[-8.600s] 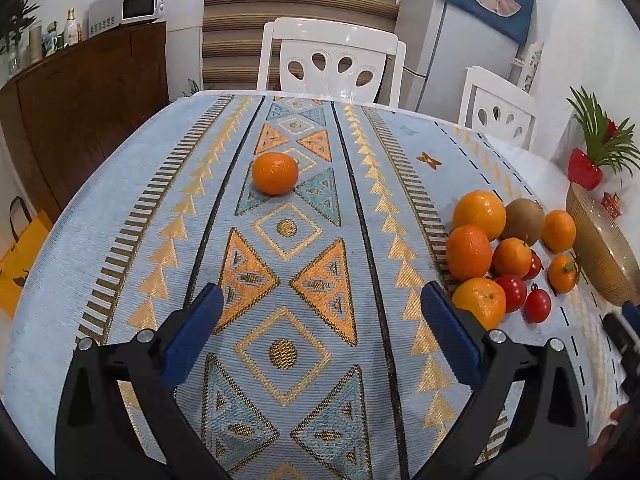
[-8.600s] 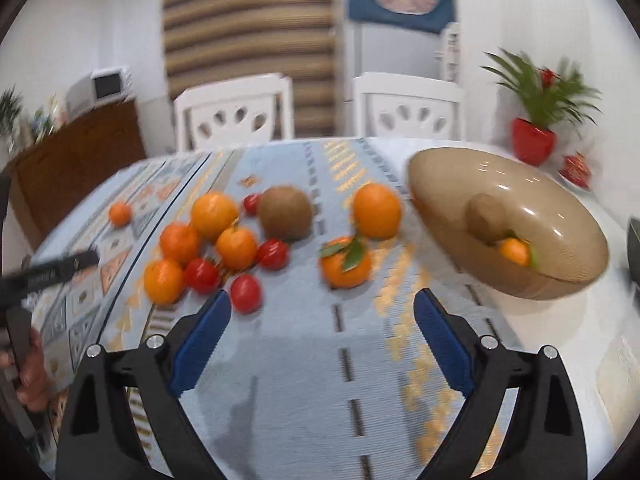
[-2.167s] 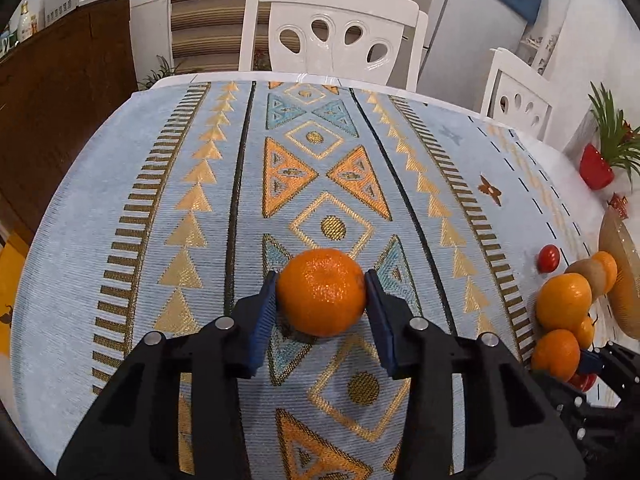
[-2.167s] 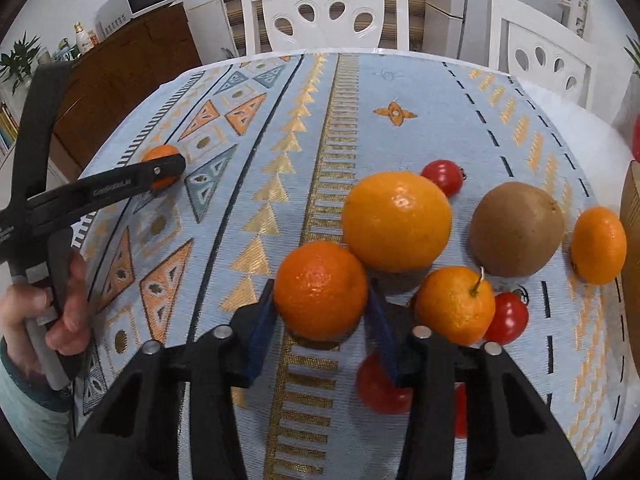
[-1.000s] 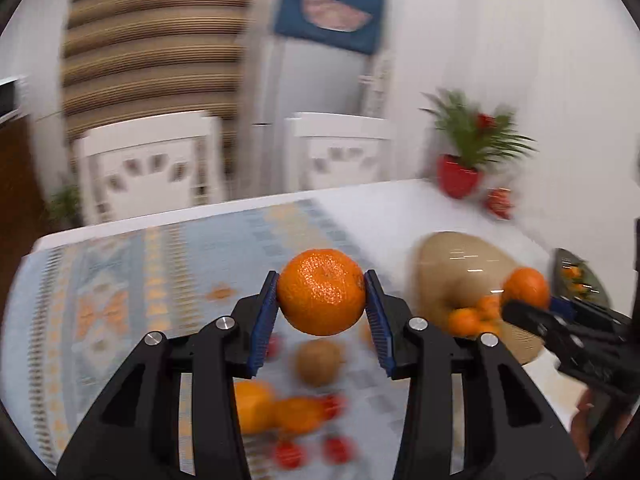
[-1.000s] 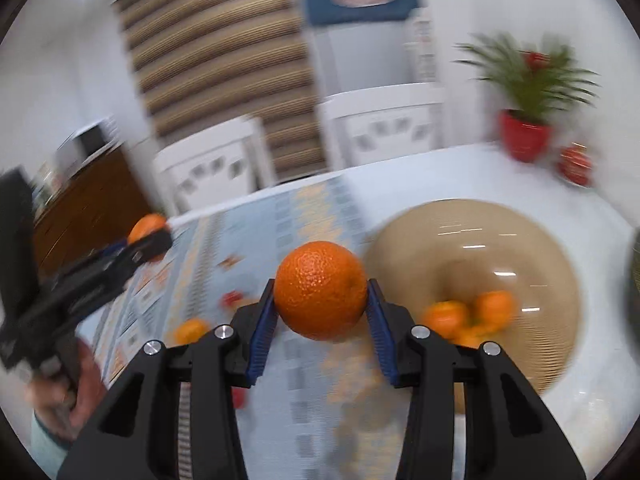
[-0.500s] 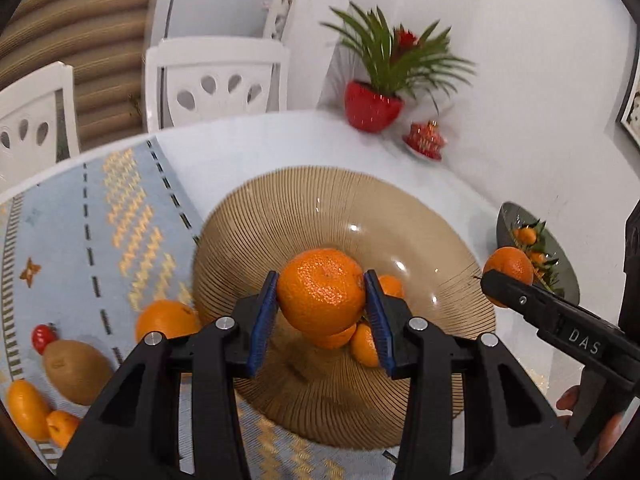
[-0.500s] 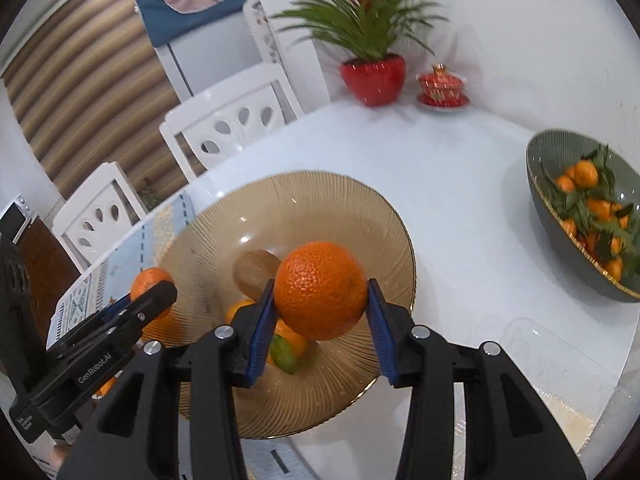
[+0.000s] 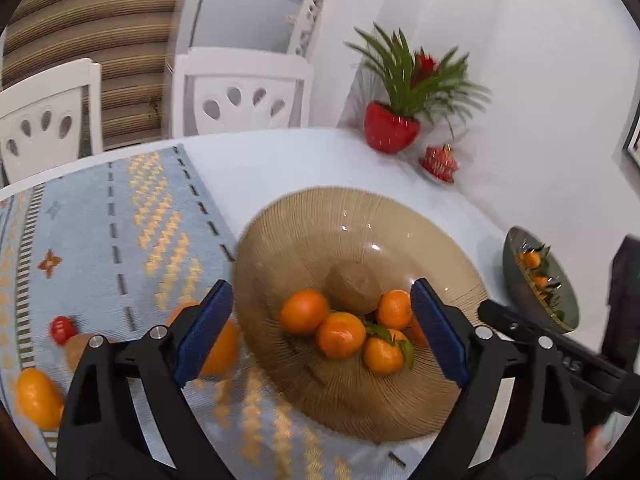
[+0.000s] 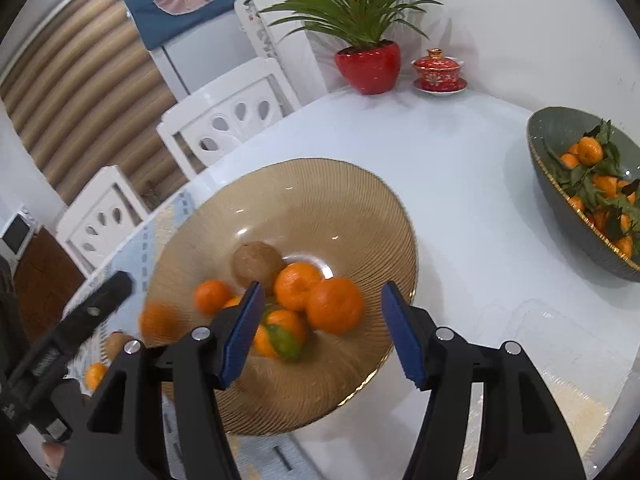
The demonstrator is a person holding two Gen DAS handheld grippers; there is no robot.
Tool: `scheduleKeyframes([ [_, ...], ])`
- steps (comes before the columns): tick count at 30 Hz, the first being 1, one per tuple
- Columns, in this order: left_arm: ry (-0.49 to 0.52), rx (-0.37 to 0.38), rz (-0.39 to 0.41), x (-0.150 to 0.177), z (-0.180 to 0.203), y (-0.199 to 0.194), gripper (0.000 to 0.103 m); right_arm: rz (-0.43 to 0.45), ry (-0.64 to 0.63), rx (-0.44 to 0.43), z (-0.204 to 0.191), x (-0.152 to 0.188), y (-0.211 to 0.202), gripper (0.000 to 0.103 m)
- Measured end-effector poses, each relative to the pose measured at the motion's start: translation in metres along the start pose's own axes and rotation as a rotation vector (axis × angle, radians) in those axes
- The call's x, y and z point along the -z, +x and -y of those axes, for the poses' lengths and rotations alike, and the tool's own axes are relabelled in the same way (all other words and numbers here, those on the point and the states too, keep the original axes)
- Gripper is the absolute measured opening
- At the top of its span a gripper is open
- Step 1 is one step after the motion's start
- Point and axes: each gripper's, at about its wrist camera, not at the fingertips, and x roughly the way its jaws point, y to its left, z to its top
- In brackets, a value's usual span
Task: Organize fruits
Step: 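Open both tools to drop the fruits into the bowl, then move both open tools back toward the remaining fruit on the table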
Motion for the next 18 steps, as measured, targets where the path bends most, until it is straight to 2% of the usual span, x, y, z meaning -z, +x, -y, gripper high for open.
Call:
scheduleKeyframes([
  [7,-0.076,-0.071,0.093,0.012,-0.054,-0.089,0.094,0.017,-0.115,-0.106,-0.055,0.021,-0.017,0.064],
  [13,-0.143,-0.191,0.149,0.033,-0.113,-0.163,0.094,0.036,-0.25,-0.184,-0.116,0.042,-0.032,0.065],
  [16,-0.171,-0.234,0.157,0.048,-0.136,-0.185,0.094,0.018,-0.307,-0.21,-0.143,0.061,-0.03,0.067],
  [18,-0.189,-0.249,0.147,0.061,-0.148,-0.191,0.094,0.003,-0.342,-0.219,-0.157,0.077,-0.025,0.074],
])
